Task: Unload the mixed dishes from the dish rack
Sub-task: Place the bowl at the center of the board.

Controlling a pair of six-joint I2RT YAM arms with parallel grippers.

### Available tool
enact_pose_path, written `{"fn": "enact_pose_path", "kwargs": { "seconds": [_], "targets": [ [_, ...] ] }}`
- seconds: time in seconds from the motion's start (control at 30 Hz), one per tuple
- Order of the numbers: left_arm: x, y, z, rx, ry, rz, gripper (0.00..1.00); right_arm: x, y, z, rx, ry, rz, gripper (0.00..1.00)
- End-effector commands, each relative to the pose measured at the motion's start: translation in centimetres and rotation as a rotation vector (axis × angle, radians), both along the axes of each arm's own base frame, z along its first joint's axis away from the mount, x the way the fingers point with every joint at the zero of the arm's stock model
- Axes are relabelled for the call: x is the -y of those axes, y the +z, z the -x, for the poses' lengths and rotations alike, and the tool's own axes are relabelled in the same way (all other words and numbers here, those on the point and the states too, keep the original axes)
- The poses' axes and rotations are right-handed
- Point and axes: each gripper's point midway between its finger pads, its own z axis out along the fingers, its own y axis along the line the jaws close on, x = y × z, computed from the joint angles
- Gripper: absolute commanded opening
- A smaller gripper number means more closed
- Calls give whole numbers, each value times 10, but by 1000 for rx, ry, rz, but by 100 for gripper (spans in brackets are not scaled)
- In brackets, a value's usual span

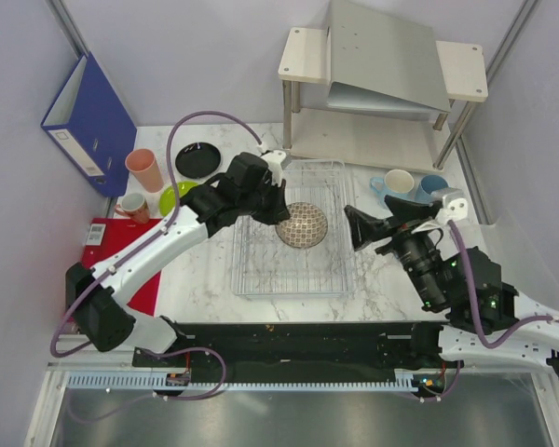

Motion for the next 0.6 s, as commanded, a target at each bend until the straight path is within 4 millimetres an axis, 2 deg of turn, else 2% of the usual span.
{"fn": "enact_pose_path", "kwargs": {
  "seconds": [0.0,0.03,0.07,0.1,0.13,0.17,0.2,0.23,0.27,0.3,0.33,0.37,0.4,0.43,0.57],
  "targets": [
    [73,64,-7,64,-130,237,2,33,-2,-10,-35,-174,-78,98],
    [92,57,-1,60,-173,223,2,38,-3,-11,-42,-197,-85,98],
    [105,69,-3,91,-191,236,2,43,-4,-11,-44,-209,-96,98],
    [121,71,6,103,-236,231,2,47,-4,-11,-47,-218,-105,98],
    [138,70,2,104,-256,229,2,53,-5,-11,-51,-237,-116,98],
    [151,69,7,108,-283,226,2,56,-5,-11,-51,-245,-122,98],
    [165,52,3,84,-295,204,2,59,-4,-10,-51,-246,-131,98],
    [176,64,1,102,-313,231,2,62,-2,-8,-46,-235,-145,98],
    [185,62,1,97,-326,235,2,61,0,-6,-39,-212,-154,98],
    [195,70,-1,105,-339,257,2,60,2,-4,-30,-182,-162,98],
    [206,54,-6,83,-347,246,2,60,7,1,-19,-133,-194,98],
    [215,48,-6,73,-359,249,2,60,13,4,-8,-113,-231,98],
    [223,53,-8,81,-372,270,2,59,18,7,5,-81,-258,98],
    [234,40,-11,74,-378,268,2,65,22,10,16,-70,-285,98],
    [256,31,-18,83,-397,312,2,71,35,18,54,-14,-331,98]
  ]
}}
